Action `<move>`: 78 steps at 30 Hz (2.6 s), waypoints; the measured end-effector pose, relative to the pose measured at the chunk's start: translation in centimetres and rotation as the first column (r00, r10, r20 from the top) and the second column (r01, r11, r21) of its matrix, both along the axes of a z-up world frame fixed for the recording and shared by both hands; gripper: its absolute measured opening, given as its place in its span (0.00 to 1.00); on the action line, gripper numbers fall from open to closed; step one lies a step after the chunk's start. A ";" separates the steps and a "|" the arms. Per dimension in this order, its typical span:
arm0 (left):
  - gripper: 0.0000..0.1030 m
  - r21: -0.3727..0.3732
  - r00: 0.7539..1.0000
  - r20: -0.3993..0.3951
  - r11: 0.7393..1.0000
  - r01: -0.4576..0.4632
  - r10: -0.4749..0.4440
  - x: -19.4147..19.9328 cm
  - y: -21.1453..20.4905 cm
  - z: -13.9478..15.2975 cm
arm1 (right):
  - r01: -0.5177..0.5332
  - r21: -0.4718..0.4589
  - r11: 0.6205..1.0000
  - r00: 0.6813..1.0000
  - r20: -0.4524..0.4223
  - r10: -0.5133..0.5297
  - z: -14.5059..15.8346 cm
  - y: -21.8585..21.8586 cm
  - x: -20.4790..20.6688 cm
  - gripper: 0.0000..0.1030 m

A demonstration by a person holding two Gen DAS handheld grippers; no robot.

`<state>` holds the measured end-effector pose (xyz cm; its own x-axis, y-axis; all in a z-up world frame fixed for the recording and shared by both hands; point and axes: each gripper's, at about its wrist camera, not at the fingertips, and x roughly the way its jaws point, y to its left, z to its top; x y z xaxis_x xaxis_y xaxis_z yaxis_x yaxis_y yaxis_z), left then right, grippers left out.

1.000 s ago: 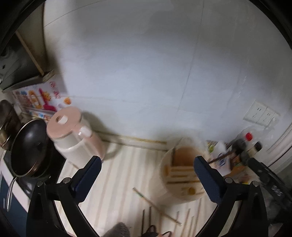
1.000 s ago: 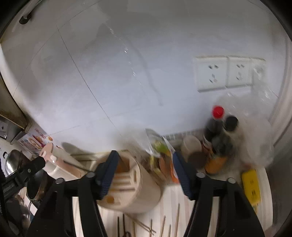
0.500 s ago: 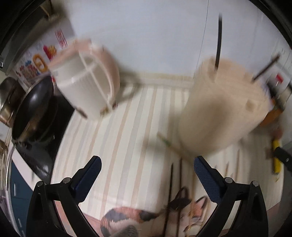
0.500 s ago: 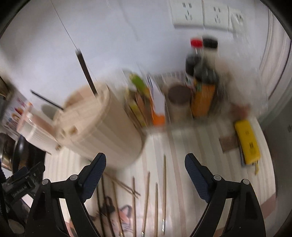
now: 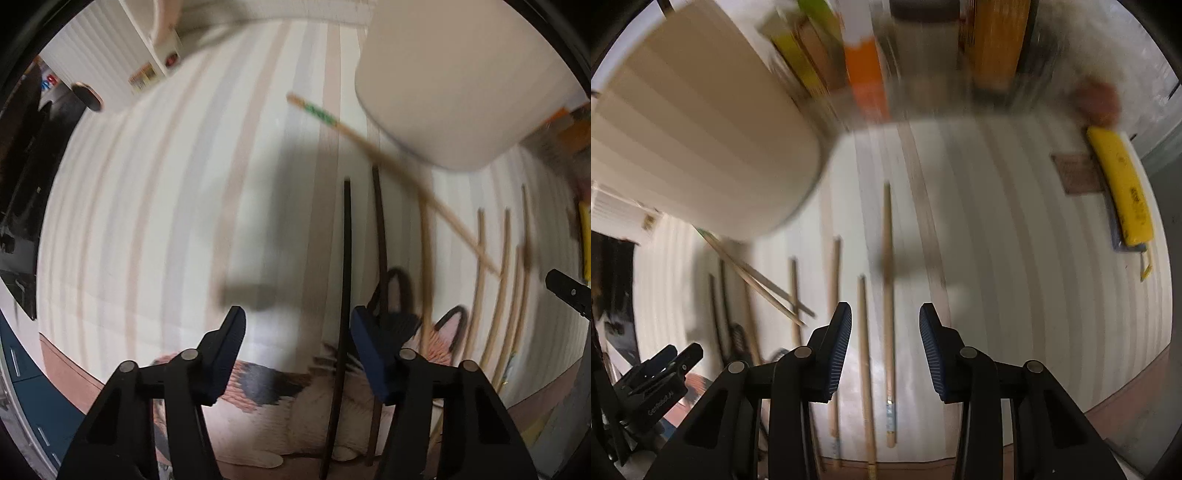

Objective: Organize utensils
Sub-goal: 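Grasp a dark chopstick with the left gripper while the right gripper grasps a light chopstick, then lift both chopsticks and carry them above the beige holder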

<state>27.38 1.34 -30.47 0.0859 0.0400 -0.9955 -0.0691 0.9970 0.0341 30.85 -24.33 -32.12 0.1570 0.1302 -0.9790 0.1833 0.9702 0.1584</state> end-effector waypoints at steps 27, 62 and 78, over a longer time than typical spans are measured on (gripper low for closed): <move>0.05 -0.032 0.998 -0.036 0.998 0.048 -0.049 -1.7 1.3 -1.6 | -0.032 -0.064 0.997 0.981 -0.194 0.019 -4.6 -1.5 -6.4 0.07; 0.03 -0.027 0.978 0.209 0.999 0.028 -0.022 -1.3 0.6 9.0 | -0.003 -0.010 1.000 0.998 0.056 0.004 6.0 1.4 -0.3 0.07; 0.02 -0.085 0.895 0.446 0.994 0.062 -0.018 -0.2 1.5 19.1 | -0.048 0.037 0.998 0.948 0.318 0.034 16.4 3.0 0.4 0.06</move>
<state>27.22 2.80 -11.40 0.5190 -0.0649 -0.8523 -0.0152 0.9963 -0.0852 31.22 -21.28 -15.73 0.4519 0.1843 -0.8728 0.0773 0.9667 0.2441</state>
